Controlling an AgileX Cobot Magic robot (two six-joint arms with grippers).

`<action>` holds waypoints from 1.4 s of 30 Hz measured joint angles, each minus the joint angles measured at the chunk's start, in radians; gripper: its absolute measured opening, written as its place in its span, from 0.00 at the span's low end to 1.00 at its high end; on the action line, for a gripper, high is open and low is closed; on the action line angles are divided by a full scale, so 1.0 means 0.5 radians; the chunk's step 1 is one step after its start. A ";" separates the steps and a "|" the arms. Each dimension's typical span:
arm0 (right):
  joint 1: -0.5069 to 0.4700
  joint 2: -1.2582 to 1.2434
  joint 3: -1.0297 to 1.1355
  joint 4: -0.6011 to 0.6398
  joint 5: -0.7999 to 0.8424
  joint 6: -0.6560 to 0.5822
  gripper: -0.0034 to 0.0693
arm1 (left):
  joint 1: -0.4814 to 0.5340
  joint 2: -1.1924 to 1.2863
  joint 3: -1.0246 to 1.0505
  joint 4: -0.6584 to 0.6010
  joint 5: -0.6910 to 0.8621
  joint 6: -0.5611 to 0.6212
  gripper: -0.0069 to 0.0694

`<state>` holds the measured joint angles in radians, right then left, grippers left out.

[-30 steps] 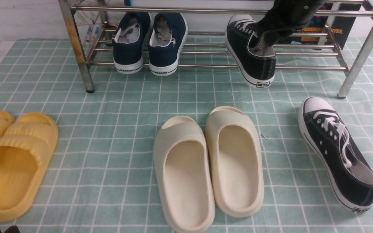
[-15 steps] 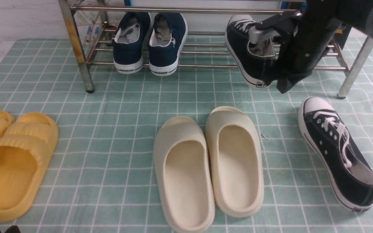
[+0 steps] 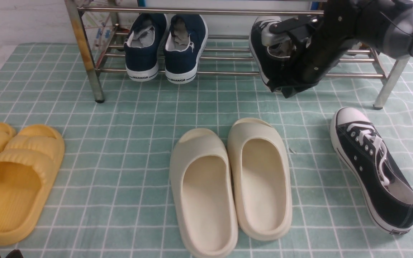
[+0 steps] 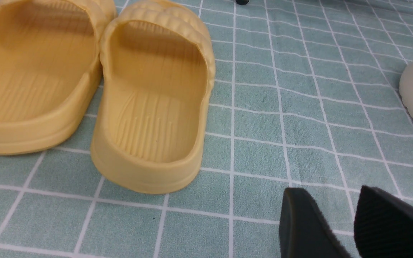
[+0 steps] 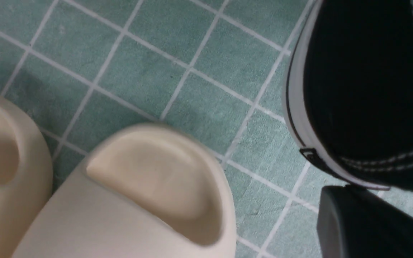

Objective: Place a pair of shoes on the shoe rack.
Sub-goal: Use the right arm to put a shoe into the shoe rack

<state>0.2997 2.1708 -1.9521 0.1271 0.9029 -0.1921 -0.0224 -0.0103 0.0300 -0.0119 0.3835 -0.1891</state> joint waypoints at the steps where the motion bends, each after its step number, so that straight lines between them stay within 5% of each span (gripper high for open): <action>1: 0.000 0.000 0.001 0.000 -0.015 0.000 0.04 | 0.000 0.000 0.000 0.000 0.000 0.000 0.40; 27: 0.000 0.069 0.002 0.065 -0.163 0.009 0.12 | 0.000 0.000 0.000 0.000 0.000 0.000 0.40; 37: 0.000 0.020 -0.256 0.019 0.239 0.152 0.59 | 0.000 0.000 0.000 0.000 0.000 0.000 0.40; 42: 0.000 -0.096 -0.454 -0.016 0.623 0.152 0.69 | 0.000 0.000 0.000 0.000 0.000 0.000 0.40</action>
<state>0.2997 2.1227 -2.1789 0.1193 1.2142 -0.1159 -0.0224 -0.0103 0.0300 -0.0119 0.3835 -0.1891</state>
